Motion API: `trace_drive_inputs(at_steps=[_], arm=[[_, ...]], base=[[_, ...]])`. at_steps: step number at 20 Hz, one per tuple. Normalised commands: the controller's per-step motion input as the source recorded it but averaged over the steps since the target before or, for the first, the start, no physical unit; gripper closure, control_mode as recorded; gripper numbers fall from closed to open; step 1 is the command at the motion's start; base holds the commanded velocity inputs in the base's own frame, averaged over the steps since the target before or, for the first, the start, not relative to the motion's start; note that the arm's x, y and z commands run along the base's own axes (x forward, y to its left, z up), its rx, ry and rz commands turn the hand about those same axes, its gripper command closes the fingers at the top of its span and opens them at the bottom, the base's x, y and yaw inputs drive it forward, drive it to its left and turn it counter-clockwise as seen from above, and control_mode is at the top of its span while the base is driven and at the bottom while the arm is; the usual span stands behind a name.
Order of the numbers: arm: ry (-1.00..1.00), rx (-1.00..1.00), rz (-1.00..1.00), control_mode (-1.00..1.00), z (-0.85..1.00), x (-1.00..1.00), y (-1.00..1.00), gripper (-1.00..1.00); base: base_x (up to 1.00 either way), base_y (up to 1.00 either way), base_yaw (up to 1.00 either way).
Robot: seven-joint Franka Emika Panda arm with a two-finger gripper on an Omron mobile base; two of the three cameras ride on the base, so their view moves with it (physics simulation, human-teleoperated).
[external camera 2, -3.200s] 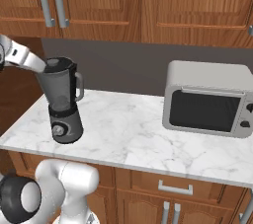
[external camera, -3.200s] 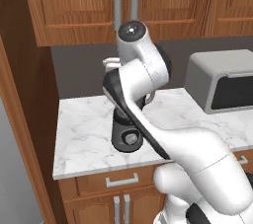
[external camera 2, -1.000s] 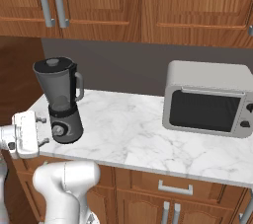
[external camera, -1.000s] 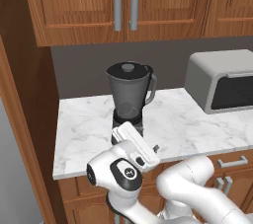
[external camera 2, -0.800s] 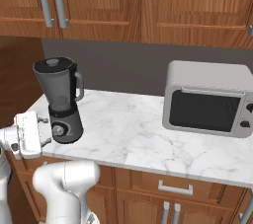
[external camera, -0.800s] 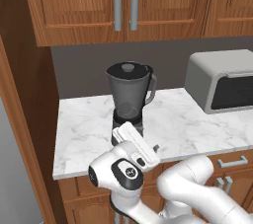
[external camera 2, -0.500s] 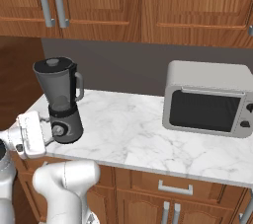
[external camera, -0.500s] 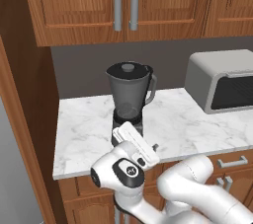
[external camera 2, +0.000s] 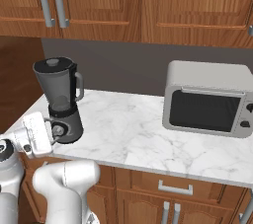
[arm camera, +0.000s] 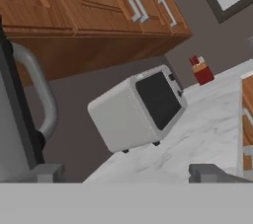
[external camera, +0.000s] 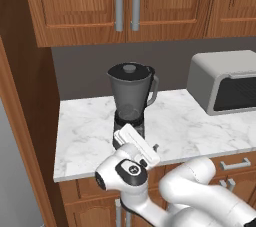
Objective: Open the blender lid, put the kiwi in the blender, close the lid, and start the blender.
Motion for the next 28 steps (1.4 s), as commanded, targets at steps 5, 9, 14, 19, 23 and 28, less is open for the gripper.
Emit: trace_drive_inputs(at_steps=[5, 9, 14, 19, 23, 28], arm=[[-0.02, 0.0, 0.01, -1.0, -0.11, 0.22, 0.07, -1.0], [0.0, 0.0, 0.0, -1.0, -0.01, 0.21, 0.13, -1.0], [0.0, 0.0, 0.0, -1.0, 0.0, 0.17, 0.15, -1.0], [0.0, -0.01, 0.0, -1.0, -0.04, 0.17, 0.2, -1.0], [0.0, 0.0, 0.0, -1.0, -0.15, 0.24, 0.1, -1.0], [0.0, 0.0, 0.02, -1.0, -0.22, 0.16, 0.0, -1.0]], base=[[0.0, 0.0, 0.0], [0.0, 0.0, 0.0], [0.0, 0.0, 0.0], [0.0, 0.0, 0.0], [0.0, 0.0, 0.0], [0.0, 0.0, 0.0]])
